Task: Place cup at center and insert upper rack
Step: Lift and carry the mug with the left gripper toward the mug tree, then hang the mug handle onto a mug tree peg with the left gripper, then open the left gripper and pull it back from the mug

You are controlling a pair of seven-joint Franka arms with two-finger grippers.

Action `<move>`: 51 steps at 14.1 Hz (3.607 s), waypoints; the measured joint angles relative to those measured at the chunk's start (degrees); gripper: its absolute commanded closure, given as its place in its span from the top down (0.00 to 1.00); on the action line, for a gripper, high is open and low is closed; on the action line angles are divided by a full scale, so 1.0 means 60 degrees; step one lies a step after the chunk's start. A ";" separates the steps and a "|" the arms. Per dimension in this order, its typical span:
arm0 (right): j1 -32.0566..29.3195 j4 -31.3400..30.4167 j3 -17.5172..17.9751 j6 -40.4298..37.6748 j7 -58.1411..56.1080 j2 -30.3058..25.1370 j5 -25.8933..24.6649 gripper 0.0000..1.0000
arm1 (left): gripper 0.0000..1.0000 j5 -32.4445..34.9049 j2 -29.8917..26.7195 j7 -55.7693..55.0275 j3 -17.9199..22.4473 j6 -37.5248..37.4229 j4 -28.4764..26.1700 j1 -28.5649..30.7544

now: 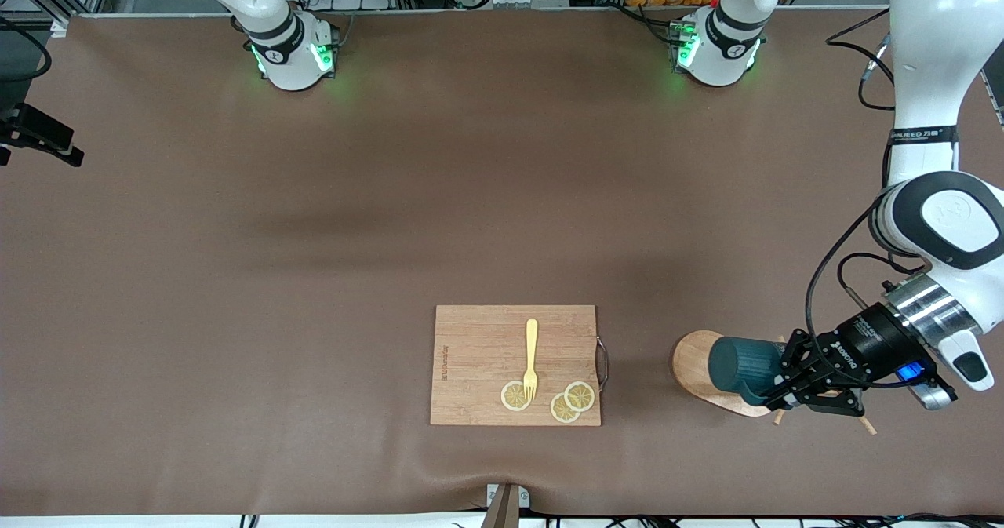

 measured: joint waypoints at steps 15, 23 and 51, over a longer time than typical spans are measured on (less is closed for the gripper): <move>-0.0002 0.0000 -0.0015 -0.0064 0.0000 0.0018 0.0000 1.00 | 0.00 -0.0078 0.0003 0.0481 0.0147 0.0004 -0.0665 0.0932; -0.0003 0.0000 -0.0025 -0.0065 0.0000 0.0021 0.0000 1.00 | 1.00 -0.0201 0.0003 0.0689 0.0136 0.0005 -0.0868 0.0937; -0.0085 0.0000 -0.0086 -0.0077 0.0001 0.0033 0.0000 1.00 | 1.00 0.8001 -0.3916 0.1047 -0.0021 -0.4040 -0.0767 -0.0339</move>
